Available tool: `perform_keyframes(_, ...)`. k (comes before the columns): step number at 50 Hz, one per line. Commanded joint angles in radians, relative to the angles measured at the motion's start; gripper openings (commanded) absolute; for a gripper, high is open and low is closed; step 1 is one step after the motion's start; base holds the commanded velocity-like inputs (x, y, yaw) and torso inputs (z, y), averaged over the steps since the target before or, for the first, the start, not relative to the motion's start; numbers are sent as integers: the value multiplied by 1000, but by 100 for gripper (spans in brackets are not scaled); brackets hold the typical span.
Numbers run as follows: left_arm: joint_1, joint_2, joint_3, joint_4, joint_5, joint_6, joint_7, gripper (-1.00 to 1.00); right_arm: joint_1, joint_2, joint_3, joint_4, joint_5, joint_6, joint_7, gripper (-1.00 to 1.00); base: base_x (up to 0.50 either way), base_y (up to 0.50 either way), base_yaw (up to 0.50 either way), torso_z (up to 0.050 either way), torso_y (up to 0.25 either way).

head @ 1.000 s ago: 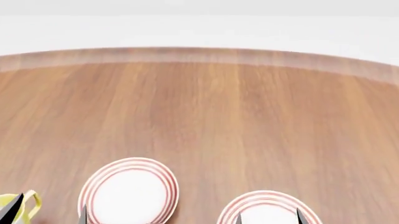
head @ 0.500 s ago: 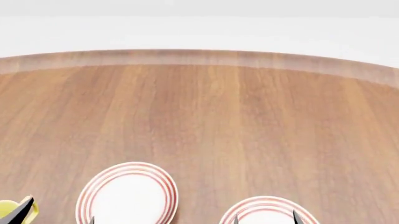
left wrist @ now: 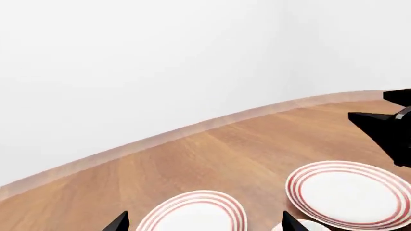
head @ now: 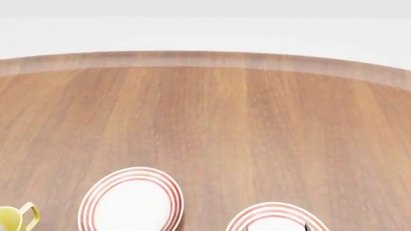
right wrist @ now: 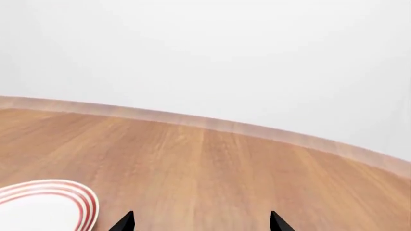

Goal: Put the white mug on the left plate.

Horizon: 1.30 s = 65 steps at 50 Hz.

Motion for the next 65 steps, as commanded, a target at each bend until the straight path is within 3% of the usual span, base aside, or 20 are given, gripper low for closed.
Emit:
perform_keyframes(1, 186, -37, -46, -55, -65, 268, 87, 100, -8, 1, -2, 26, 9, -27, 3, 100, 0, 0, 0, 0, 0)
perform_keyframes(18, 209, -41, -38, -72, -70, 310, 109, 100, -6, 6, -8, 33, 16, -33, 10, 100, 0, 0, 0, 0, 0)
perform_keyframes(37, 203, -50, 57, -116, 61, 296, 175, 100, -2, 16, -13, 22, 24, -22, 18, 100, 0, 0, 0, 0, 0)
perform_keyframes(52, 245, -51, 75, -144, 151, 378, 184, 100, -1, 17, -16, 36, 32, -39, 22, 100, 0, 0, 0, 0, 0)
perform_keyframes(65, 164, -33, 105, -329, 250, 477, 199, 100, -2, 22, -18, 30, 33, -37, 32, 100, 0, 0, 0, 0, 0)
